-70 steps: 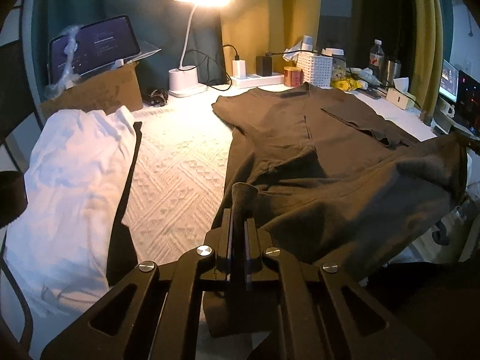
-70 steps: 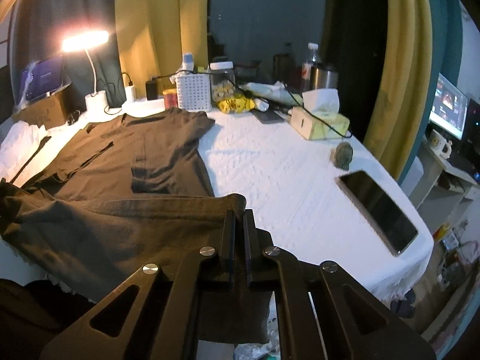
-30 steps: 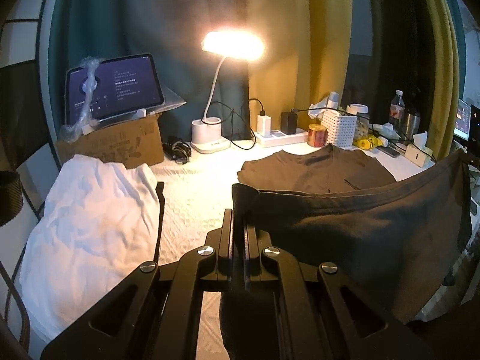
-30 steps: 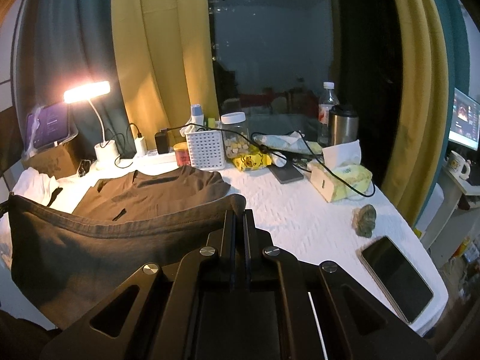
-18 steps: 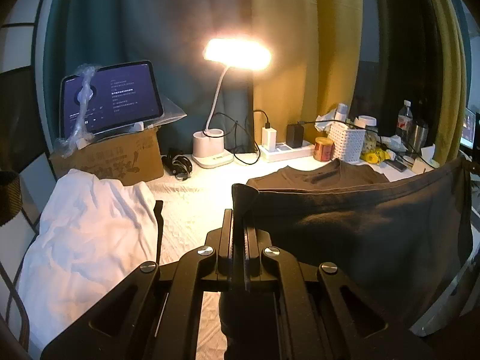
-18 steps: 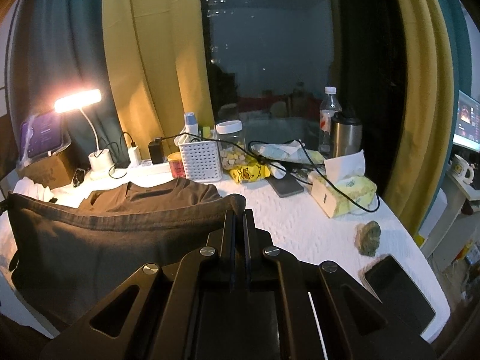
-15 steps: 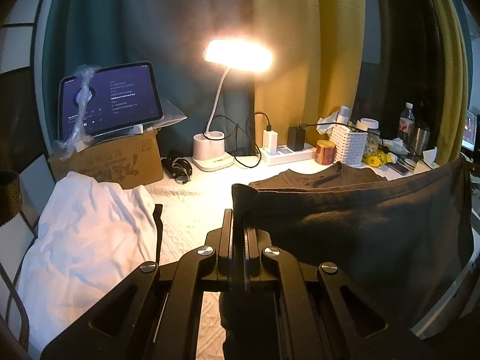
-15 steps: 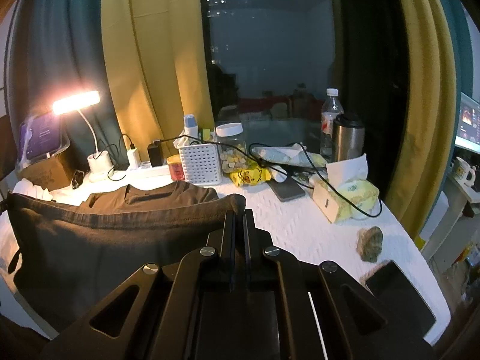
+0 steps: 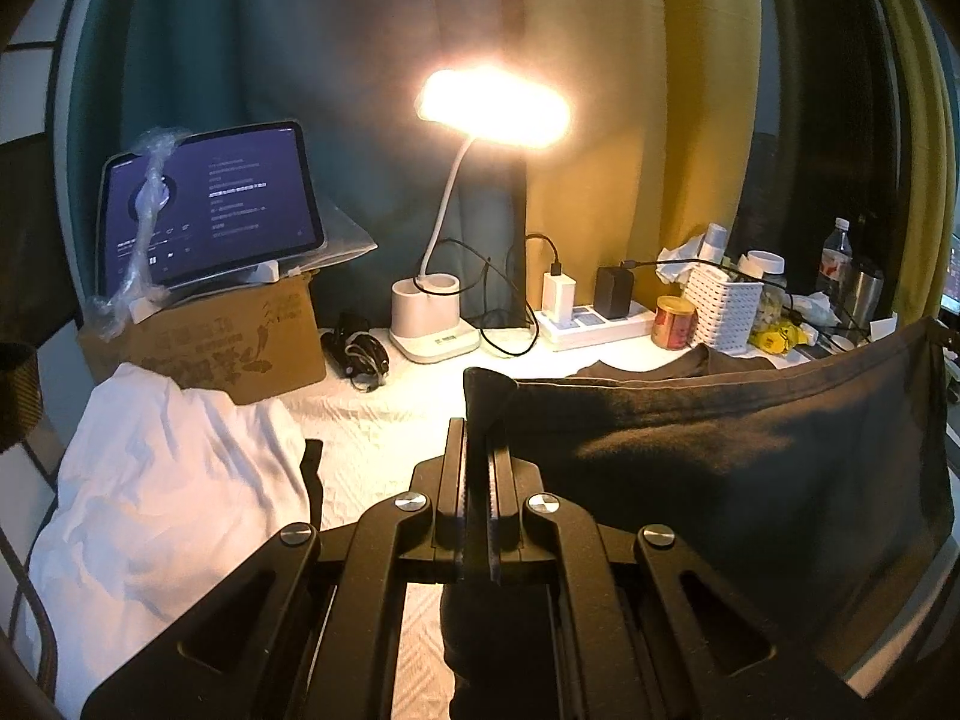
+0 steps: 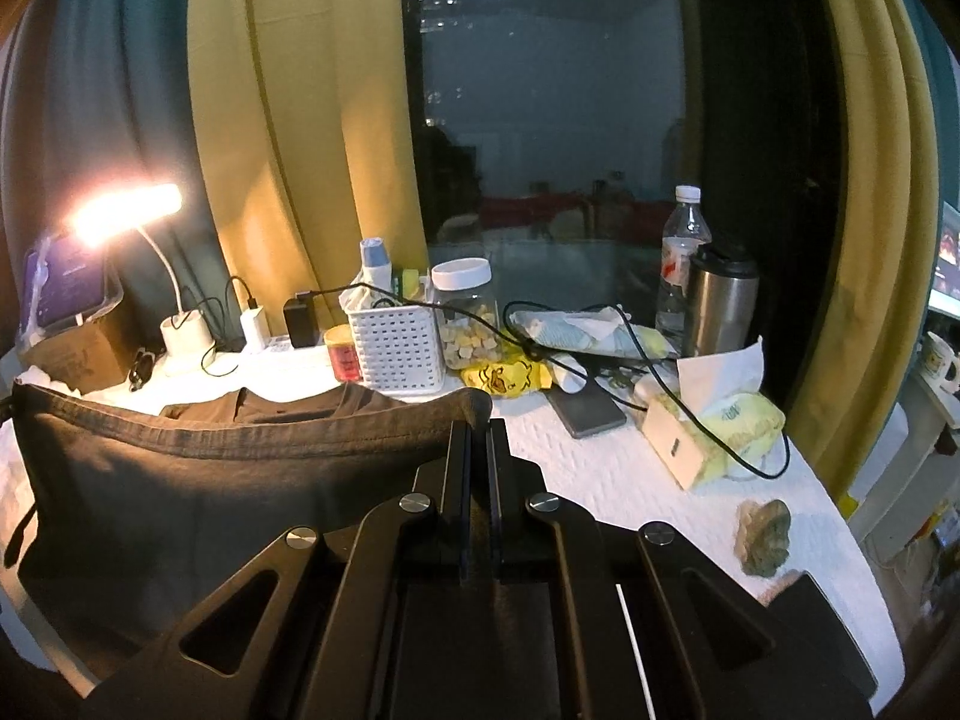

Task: Fold small clothes
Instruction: 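Carry the held hem up and over the collar with both grippers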

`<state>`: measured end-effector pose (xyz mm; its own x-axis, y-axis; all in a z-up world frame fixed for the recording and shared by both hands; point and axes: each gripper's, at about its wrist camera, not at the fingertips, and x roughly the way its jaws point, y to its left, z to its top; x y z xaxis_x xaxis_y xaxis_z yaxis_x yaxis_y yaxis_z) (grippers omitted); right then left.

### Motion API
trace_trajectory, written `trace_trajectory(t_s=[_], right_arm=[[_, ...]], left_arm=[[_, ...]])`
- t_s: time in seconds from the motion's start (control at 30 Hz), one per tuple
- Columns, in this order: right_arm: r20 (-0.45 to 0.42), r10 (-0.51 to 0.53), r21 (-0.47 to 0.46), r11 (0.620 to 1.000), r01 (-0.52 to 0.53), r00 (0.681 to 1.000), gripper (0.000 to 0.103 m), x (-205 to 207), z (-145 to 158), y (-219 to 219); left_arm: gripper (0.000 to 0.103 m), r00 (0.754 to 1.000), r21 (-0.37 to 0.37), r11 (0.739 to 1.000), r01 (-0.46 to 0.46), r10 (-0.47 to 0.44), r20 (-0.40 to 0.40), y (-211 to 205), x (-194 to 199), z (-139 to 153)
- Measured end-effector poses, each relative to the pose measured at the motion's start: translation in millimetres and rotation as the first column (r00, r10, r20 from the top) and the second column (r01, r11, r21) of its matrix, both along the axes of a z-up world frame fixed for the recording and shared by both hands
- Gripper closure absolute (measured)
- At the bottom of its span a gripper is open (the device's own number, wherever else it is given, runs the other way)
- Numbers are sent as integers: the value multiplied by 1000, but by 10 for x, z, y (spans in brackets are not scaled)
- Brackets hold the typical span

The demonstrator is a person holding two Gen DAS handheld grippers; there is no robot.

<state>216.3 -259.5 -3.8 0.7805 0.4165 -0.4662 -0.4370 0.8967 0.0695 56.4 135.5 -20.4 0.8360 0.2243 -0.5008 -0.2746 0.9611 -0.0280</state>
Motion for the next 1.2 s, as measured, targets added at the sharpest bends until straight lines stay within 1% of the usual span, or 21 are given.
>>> trace_trajectory(t_s=[0.27,0.43,0.7,1.2], right_arm=[[-2,11,5,1000,-11,1000,98,263,-29,157],[0,14,-4,1000,-14,1000,98,439,-39,247],[4,16,-18,1000,-16,1000,98,766,-54,384],[23,18,-81,997,-16,1000,98,1350,-145,725]], left_arm=[[100,1000,-1,1000,1,-1,6,71,241,-1],[100,1000,10,1000,2,-2,1,131,393,-11],[100,1000,48,999,5,-5,2,261,715,16],[100,999,103,994,34,-34,3,524,1289,15]])
